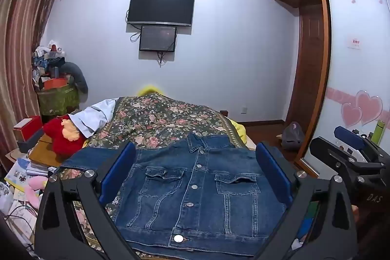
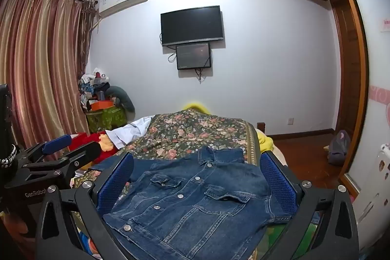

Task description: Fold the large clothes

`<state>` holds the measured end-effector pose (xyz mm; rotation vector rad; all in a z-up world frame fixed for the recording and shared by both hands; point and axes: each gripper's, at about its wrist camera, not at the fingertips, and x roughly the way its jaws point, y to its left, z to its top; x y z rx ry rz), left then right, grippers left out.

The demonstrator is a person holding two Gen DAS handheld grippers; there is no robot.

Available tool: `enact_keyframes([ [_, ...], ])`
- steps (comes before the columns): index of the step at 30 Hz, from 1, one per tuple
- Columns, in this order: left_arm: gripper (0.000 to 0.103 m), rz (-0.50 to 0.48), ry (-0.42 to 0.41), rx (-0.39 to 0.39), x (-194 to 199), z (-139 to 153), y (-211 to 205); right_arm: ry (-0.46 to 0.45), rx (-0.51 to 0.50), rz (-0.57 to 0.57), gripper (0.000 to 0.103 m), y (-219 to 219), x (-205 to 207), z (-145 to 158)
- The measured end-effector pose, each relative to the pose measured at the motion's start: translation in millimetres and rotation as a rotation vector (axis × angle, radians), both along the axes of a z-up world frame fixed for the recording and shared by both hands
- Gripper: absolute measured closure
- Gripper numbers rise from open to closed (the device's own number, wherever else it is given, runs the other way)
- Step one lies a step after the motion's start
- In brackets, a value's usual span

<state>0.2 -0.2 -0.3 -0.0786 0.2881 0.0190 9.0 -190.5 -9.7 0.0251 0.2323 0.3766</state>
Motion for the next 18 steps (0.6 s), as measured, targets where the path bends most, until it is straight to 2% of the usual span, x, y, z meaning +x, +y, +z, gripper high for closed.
enact_keyframes([
  [7, 0.003, 0.019, 0.014, -0.021, 3, -11, 1, 0.011, -0.001, 0.002, 0.000, 2, 1, -1],
  [11, 0.003, 0.021, 0.004, -0.044, -5, -4, 10, 0.019, 0.000, 0.005, 0.000, 5, 2, -2],
  [18, 0.003, 0.031, -0.012, -0.036, -12, 1, 9, 0.023, -0.001, 0.008, 0.000, 7, -1, -3],
])
